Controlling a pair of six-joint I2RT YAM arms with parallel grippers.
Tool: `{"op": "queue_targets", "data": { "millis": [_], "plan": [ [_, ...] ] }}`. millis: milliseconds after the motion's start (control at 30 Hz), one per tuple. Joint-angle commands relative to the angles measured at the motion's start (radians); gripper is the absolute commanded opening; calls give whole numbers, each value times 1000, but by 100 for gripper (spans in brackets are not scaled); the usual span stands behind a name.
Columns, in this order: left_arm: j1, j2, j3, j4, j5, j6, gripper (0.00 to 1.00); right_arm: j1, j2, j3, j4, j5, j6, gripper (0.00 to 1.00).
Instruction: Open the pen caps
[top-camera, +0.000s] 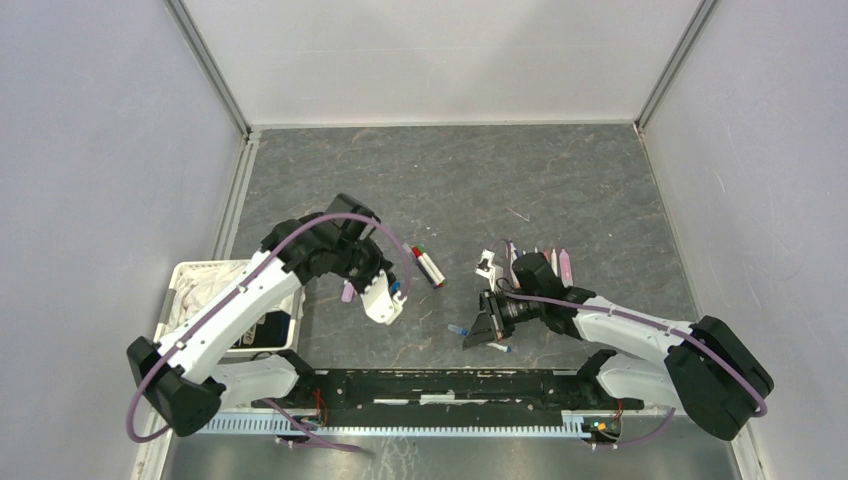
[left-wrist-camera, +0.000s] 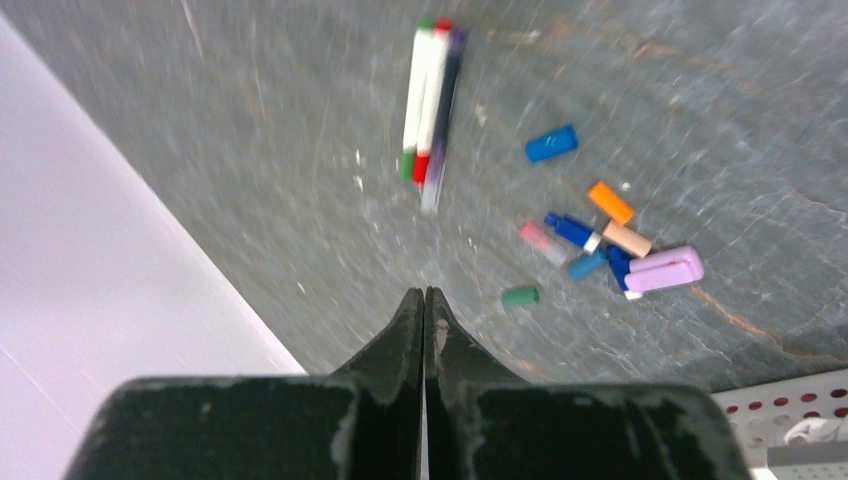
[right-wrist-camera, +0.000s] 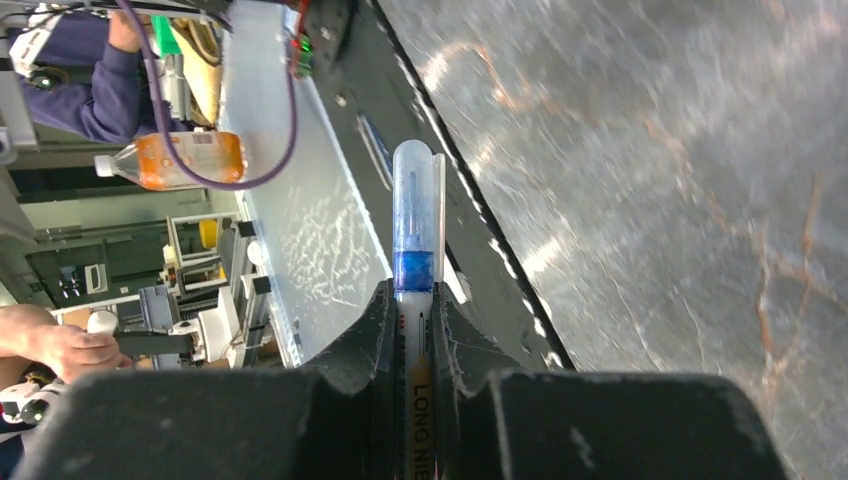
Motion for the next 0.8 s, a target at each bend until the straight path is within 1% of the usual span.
{"op": "queue_targets", "data": {
  "millis": [0,33,100,133,200,233,267,300,333,400,500,633,767],
  "plan": [
    [-98,-28,10,-8,-98,-158,2,-13,18,138,12,-77,-50,0],
    [-143,-11,21,4,-105,-215,2,-14,27,154,26,-78,-42,0],
    [-190,31,57,32,-103,-337,4,-13,45,177,70,-89,-13,0],
    [-203,51,79,41,-93,-394,11,-14,52,191,101,-91,-1,0],
    [-215,84,110,58,-38,-492,39,-12,67,214,169,-98,32,0],
    [-222,97,116,62,-21,-523,52,-13,77,231,186,-106,40,0],
    [-232,104,114,73,-9,-551,57,-11,91,253,194,-111,42,0],
    [-240,108,109,88,-3,-576,59,-11,106,271,199,-116,45,0],
    [-249,109,99,99,2,-586,65,-12,117,287,214,-120,57,0],
    [-267,104,70,132,-5,-601,68,-10,136,293,290,-133,109,0],
    [-291,103,42,178,-37,-610,68,-4,166,305,380,-156,177,0],
    [-301,104,24,238,-75,-593,66,14,207,346,403,-189,190,0],
    [-303,107,26,246,-71,-559,63,29,242,386,409,-210,193,0]
  ]
}}
